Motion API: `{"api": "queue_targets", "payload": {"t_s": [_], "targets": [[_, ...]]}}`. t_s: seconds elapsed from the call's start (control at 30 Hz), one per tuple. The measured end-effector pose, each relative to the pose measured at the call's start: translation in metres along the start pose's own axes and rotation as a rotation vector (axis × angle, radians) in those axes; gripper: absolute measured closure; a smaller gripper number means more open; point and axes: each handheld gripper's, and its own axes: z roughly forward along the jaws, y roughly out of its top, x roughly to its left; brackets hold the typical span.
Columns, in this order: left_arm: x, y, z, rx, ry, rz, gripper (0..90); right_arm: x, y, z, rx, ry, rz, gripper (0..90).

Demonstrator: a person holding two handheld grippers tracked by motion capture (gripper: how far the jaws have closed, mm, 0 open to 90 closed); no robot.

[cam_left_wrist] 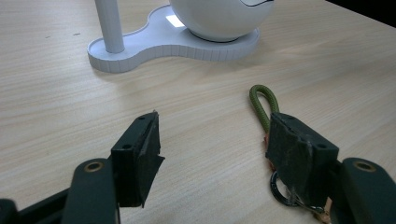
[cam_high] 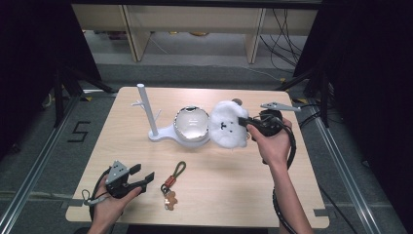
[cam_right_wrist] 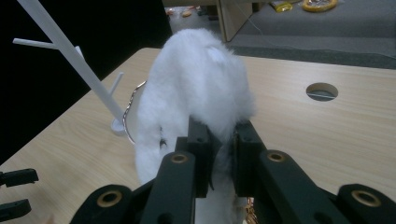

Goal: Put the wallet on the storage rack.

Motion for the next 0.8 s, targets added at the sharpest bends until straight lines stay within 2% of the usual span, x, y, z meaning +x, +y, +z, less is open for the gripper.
{"api": "queue_targets", "payload": {"t_s": [0.13, 0.2, 0.27, 0.37, 0.43, 0.63, 0.67, 0.73, 0.8], "targets": [[0.000, 0.000, 0.000, -0.002, 0.003, -0.002, 34.1, 0.002, 0.005, 0.006, -0.009, -0.001, -0.025, 81.6], [0.000, 0.000, 0.000, -0.002, 0.003, -0.002, 34.1, 0.004, 0.006, 0.007, -0.010, 0.000, -0.010, 81.6], [0.000, 0.000, 0.000, -0.003, 0.003, -0.003, 34.1, 0.006, 0.010, 0.011, -0.018, -0.001, -0.023, 81.6], [0.001, 0.000, 0.000, -0.003, 0.003, -0.002, 34.1, 0.009, 0.012, 0.012, -0.019, 0.000, -0.017, 81.6], [0.001, 0.000, 0.000, -0.003, 0.003, -0.003, 34.1, 0.011, 0.017, 0.017, -0.036, 0.014, -0.024, 81.6], [0.001, 0.000, -0.001, 0.001, 0.004, -0.001, 34.1, 0.016, 0.023, 0.026, -0.027, 0.021, -0.037, 81.6], [0.001, 0.000, 0.000, -0.004, 0.001, -0.002, 34.1, 0.017, 0.024, 0.029, -0.032, 0.022, -0.055, 81.6], [0.001, -0.001, 0.000, -0.002, 0.002, -0.001, 34.1, 0.020, 0.025, 0.033, -0.024, 0.028, -0.035, 81.5], [0.001, 0.000, -0.001, -0.005, 0.000, -0.001, 34.1, 0.022, 0.027, 0.038, -0.029, 0.036, -0.044, 81.5]]}}
